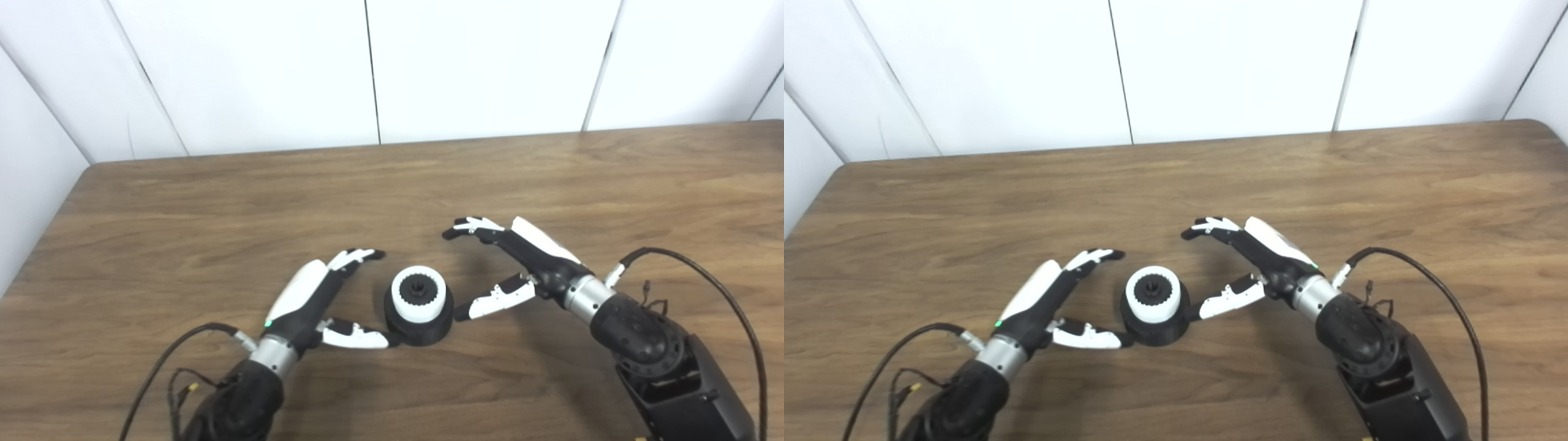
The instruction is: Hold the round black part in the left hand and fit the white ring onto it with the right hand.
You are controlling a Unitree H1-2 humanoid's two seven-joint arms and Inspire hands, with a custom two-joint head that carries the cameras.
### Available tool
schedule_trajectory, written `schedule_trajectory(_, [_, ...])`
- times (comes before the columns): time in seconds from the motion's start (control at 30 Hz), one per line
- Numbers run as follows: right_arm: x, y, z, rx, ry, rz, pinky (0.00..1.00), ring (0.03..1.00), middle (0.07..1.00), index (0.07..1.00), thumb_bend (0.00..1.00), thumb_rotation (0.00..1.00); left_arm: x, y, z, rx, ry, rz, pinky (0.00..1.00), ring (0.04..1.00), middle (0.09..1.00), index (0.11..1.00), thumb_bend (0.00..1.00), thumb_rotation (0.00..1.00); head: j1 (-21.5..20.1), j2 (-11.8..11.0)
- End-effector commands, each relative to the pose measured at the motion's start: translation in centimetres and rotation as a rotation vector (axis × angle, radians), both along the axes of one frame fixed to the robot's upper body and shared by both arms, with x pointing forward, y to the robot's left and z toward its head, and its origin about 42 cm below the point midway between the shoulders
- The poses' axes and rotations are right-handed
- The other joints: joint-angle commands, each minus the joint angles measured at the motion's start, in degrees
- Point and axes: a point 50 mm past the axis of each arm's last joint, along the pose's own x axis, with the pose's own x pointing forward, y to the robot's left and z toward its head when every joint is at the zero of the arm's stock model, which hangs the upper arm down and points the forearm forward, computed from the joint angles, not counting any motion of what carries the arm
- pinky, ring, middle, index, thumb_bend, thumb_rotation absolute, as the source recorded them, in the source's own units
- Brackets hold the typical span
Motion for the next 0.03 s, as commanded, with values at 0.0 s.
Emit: schedule_trajectory(0.0, [0.73,-0.57,2.00,0.003,-0.075,-0.011,0.92,0.997,0.954,0.857,1.00,0.38,-0.03,1.90,1.12,0.013,-0.023,0.027,0.92,0.986,0.948,0.895,1.00,0.29,0.0,0.0])
